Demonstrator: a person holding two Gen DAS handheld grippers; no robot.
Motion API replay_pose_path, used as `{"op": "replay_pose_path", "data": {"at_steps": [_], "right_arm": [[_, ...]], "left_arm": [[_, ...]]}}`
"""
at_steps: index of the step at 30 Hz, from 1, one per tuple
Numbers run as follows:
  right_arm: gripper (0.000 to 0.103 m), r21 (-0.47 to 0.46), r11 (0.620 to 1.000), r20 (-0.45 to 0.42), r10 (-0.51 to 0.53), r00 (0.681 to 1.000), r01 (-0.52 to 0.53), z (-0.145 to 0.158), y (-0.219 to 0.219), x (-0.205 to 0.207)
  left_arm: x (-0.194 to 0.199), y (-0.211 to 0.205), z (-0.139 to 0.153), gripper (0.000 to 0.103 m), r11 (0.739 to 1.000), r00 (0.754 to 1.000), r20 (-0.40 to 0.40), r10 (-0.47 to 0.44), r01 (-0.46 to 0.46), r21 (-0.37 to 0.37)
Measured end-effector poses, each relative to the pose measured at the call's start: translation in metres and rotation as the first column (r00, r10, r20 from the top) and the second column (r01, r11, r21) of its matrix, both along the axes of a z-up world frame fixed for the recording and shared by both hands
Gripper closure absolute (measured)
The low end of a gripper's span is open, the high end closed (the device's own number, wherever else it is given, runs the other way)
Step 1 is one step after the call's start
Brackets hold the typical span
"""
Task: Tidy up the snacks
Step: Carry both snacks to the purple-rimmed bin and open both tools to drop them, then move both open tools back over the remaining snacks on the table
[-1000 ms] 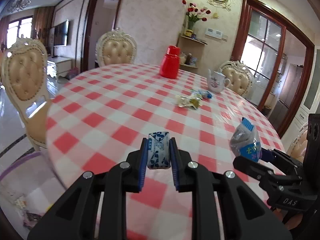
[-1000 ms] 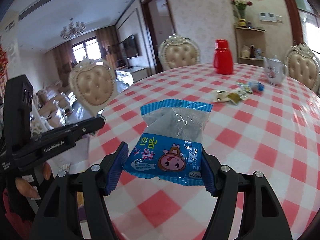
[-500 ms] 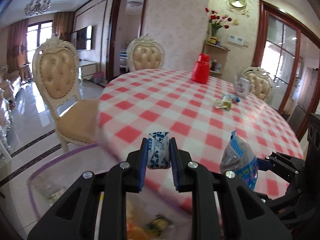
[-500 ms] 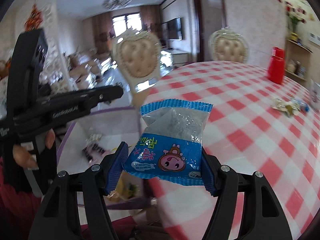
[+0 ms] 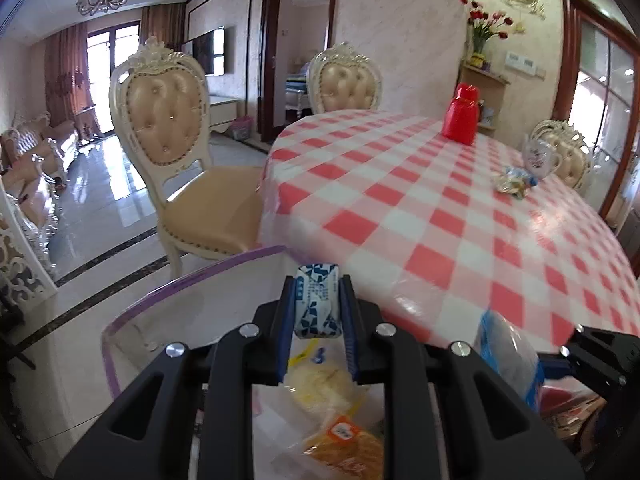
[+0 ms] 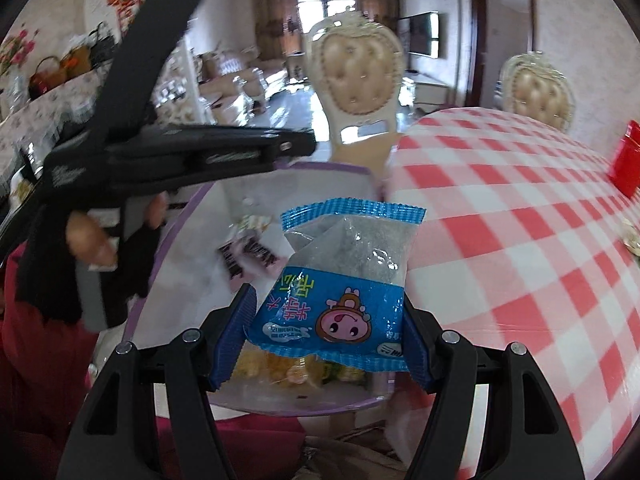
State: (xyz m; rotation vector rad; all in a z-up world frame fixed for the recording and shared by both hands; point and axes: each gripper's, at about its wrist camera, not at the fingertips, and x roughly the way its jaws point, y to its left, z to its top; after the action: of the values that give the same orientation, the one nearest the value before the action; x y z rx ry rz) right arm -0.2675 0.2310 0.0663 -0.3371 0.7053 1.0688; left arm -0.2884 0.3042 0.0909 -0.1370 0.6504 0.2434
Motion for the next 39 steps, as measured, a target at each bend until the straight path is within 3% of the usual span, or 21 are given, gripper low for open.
{"op": "replay_pose_path", "data": {"at_steps": [7, 8, 10, 11, 16, 19, 23, 25, 28, 31, 35, 39], "right_arm": [[0.032, 0.028, 0.997, -0.048, 0.069, 0.996, -0.068, -0.003, 0.005, -0.008], [0.029, 0.04, 0.997, -0.061, 0.067, 0.996, -0.065, -0.003, 0.004, -0.006], [0.028, 0.075, 0.996, -0.075, 0.054, 0.996, -0.048, 0.001, -0.002, -0.004], [0.028, 0.084, 0.996, -0.076, 0.045, 0.996, -0.038, 0.002, -0.004, -0.002], [0.025, 0.1, 0.995, -0.073, -0.019, 0.997, 0.026, 0.007, -0.022, 0.01], [0.021, 0.086, 0.993, -0.037, -0.08, 0.996, 0.083, 0.012, -0.041, 0.023], [0.021, 0.031, 0.978, 0.018, -0.205, 0.979, 0.204, 0.015, -0.081, 0.049], [0.021, -0.004, 0.953, 0.032, -0.302, 0.953, 0.302, 0.018, -0.116, 0.061], [0.021, -0.059, 0.908, 0.107, -0.406, 0.907, 0.414, 0.026, -0.165, 0.063], [0.016, -0.078, 0.846, 0.228, -0.5, 0.835, 0.528, 0.045, -0.223, 0.05], [0.016, 0.0, 0.8, 0.366, -0.559, 0.744, 0.6, 0.052, -0.29, 0.026], [0.016, 0.029, 0.717, 0.307, -0.669, 0.677, 0.696, 0.044, -0.348, 0.031]], "left_arm": [[0.004, 0.005, -0.006, 0.081, 0.999, 0.999, -0.03, 0.04, -0.039, 0.029], [0.005, 0.005, -0.007, 0.076, 0.998, 0.998, -0.036, 0.045, -0.043, 0.035], [0.006, 0.004, -0.007, 0.044, 0.997, 0.997, -0.032, 0.068, -0.067, 0.045], [0.005, 0.004, -0.007, 0.022, 0.994, 0.996, -0.018, 0.092, -0.091, 0.052], [0.008, 0.006, -0.009, 0.009, 0.989, 0.989, -0.027, 0.144, -0.142, 0.05], [0.019, -0.002, -0.007, 0.008, 0.992, 0.992, -0.036, 0.117, -0.119, -0.044], [0.054, -0.039, 0.005, 0.007, 0.99, 0.999, -0.036, 0.014, -0.019, -0.14], [0.071, -0.066, 0.01, 0.007, 0.983, 0.997, -0.032, -0.068, 0.061, -0.174], [0.077, -0.105, 0.014, 0.007, 0.969, 0.982, -0.03, -0.186, 0.179, -0.169], [0.064, -0.121, 0.014, 0.007, 0.958, 0.97, -0.008, -0.243, 0.239, -0.159], [0.05, -0.105, 0.007, 0.004, 0.963, 0.983, 0.027, -0.18, 0.181, -0.197], [0.056, -0.072, -0.001, 0.004, 0.963, 0.998, -0.041, -0.054, 0.041, -0.266]]}}
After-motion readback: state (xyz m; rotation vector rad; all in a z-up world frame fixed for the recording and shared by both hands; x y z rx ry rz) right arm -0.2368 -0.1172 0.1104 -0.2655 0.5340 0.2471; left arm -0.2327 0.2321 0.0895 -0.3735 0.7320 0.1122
